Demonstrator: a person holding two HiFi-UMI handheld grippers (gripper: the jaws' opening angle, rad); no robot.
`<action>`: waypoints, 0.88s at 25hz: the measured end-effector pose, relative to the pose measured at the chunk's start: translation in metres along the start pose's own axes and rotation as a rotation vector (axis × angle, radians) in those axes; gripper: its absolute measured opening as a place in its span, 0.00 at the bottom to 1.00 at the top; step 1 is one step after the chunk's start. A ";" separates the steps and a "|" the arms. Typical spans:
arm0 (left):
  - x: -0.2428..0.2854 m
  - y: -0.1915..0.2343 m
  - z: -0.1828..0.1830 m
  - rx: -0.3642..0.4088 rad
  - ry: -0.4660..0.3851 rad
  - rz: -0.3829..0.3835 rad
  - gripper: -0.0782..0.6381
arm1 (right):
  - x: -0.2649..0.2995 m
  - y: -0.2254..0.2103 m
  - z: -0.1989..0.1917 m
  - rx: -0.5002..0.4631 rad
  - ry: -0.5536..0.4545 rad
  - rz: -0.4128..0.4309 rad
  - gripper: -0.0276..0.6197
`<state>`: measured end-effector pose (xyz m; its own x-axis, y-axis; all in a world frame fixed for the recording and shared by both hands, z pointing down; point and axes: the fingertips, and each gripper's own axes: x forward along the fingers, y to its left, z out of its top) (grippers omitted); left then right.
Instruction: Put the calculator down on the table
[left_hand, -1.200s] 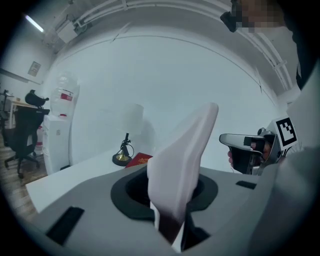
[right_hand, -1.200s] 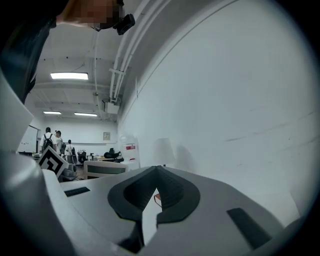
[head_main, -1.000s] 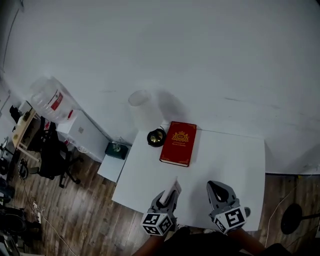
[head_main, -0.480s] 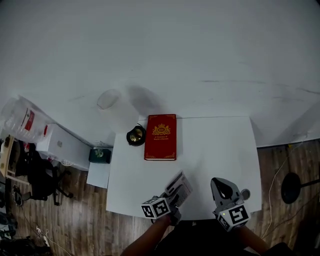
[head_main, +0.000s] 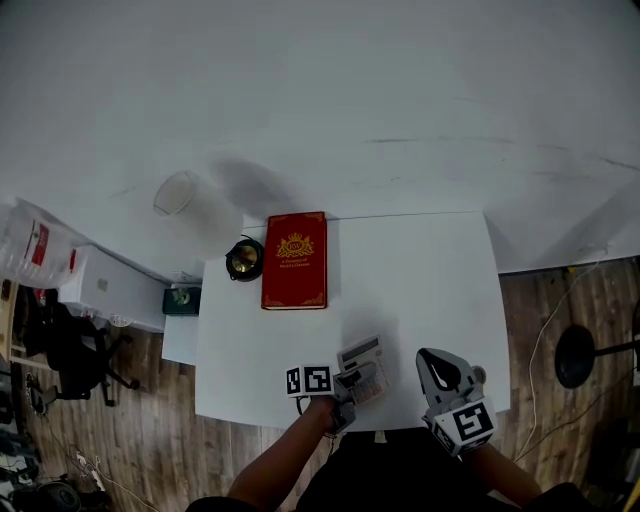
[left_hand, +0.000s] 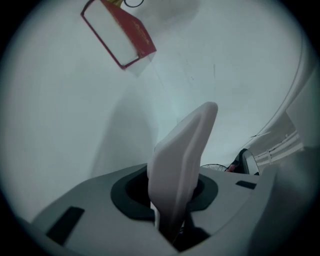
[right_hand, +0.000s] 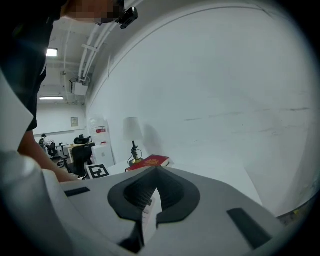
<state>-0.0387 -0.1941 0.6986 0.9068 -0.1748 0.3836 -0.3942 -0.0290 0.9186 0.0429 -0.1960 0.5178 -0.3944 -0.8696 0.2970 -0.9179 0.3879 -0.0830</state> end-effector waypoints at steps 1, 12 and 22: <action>0.005 0.002 -0.001 -0.008 0.017 0.006 0.28 | -0.001 -0.003 -0.002 0.002 0.005 -0.002 0.07; 0.030 0.016 -0.014 -0.027 0.176 0.050 0.28 | 0.001 -0.019 -0.017 0.021 0.035 0.008 0.07; 0.022 0.027 -0.013 0.134 0.195 0.217 0.35 | 0.007 -0.006 -0.031 0.059 0.043 0.051 0.07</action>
<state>-0.0273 -0.1863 0.7332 0.8056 0.0008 0.5925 -0.5862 -0.1436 0.7973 0.0467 -0.1951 0.5501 -0.4392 -0.8349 0.3318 -0.8984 0.4112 -0.1544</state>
